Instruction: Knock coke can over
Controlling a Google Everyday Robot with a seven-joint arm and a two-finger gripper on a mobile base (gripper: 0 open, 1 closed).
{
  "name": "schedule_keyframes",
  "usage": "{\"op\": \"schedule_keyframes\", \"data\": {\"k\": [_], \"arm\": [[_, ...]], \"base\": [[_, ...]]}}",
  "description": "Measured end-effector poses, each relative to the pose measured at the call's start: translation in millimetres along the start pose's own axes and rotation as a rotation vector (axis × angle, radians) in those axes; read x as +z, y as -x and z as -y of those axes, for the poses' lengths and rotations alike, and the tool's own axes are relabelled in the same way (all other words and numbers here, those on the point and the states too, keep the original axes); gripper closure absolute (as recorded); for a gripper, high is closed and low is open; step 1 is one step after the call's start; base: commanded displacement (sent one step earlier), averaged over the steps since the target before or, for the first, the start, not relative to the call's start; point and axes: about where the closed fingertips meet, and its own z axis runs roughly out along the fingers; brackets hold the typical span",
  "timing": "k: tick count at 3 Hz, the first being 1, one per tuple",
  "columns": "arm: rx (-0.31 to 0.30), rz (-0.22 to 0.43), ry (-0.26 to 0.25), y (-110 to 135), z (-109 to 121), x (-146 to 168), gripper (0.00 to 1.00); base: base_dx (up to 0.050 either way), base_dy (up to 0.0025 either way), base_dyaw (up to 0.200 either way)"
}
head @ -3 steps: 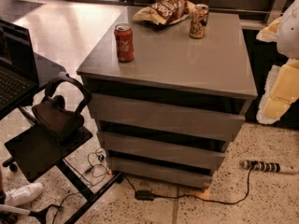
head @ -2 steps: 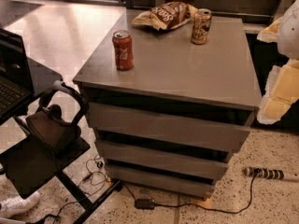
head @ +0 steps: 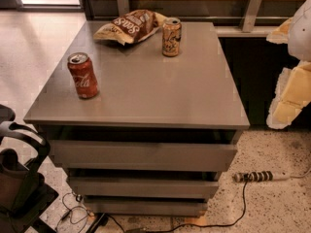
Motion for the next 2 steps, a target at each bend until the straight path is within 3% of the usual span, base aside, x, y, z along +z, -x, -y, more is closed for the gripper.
{"op": "schedule_keyframes", "data": {"k": [1, 2], "arm": [[0.000, 0.000, 0.000, 0.0, 0.0, -0.1, 0.00], [0.000, 0.000, -0.001, 0.1, 0.0, -0.2, 0.00]], "base": [[0.000, 0.00000, 0.196], [0.049, -0.00002, 0.000]]}}
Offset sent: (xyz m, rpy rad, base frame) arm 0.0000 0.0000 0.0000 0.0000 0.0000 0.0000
